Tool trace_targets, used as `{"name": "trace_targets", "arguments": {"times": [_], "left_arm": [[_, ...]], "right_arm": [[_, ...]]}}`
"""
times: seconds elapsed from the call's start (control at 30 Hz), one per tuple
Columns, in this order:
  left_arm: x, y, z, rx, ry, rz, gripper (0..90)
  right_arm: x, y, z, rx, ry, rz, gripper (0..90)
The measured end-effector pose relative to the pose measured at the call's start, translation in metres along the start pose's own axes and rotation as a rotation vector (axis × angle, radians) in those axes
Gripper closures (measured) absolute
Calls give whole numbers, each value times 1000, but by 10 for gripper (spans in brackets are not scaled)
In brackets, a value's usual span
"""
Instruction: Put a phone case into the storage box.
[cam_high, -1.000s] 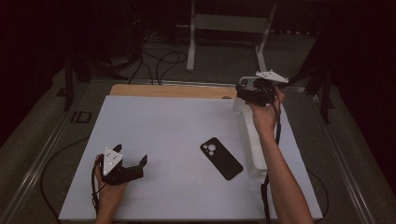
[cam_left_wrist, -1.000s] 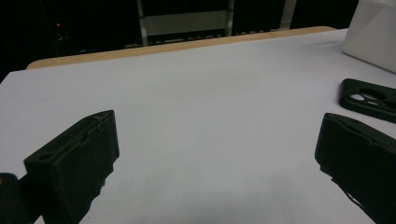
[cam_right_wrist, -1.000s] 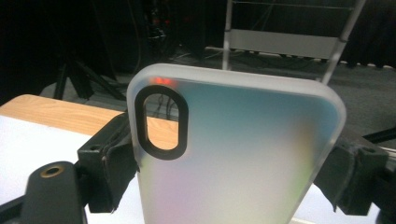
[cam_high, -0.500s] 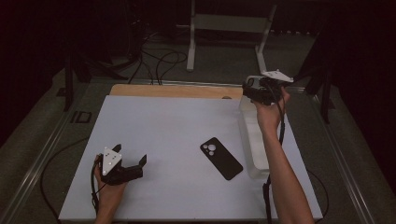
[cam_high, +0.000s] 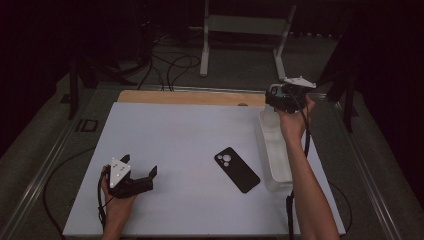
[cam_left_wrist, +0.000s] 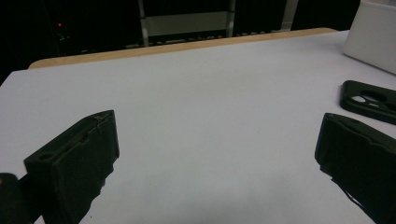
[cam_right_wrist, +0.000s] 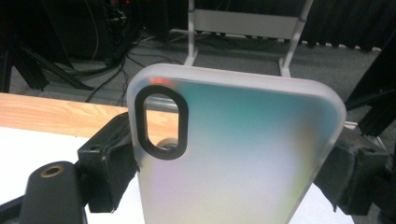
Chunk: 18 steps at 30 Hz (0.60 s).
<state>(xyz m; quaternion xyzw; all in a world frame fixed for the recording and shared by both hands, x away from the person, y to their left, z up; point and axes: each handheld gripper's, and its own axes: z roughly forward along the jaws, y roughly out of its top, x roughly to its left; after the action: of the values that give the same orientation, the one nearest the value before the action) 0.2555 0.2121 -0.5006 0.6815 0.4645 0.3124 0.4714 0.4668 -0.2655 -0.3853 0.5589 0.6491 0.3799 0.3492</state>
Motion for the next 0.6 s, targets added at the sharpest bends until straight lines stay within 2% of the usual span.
{"name": "trace_targets", "arguments": {"times": [0.33,0.6], "left_arm": [[0,0,0,2,-2,1,4],[-1,0,1,4,-3,3,4]], "right_arm": [[-4,-20,14,81,-6,23,164],[1,-27,16,102,-2,-3,163]]}}
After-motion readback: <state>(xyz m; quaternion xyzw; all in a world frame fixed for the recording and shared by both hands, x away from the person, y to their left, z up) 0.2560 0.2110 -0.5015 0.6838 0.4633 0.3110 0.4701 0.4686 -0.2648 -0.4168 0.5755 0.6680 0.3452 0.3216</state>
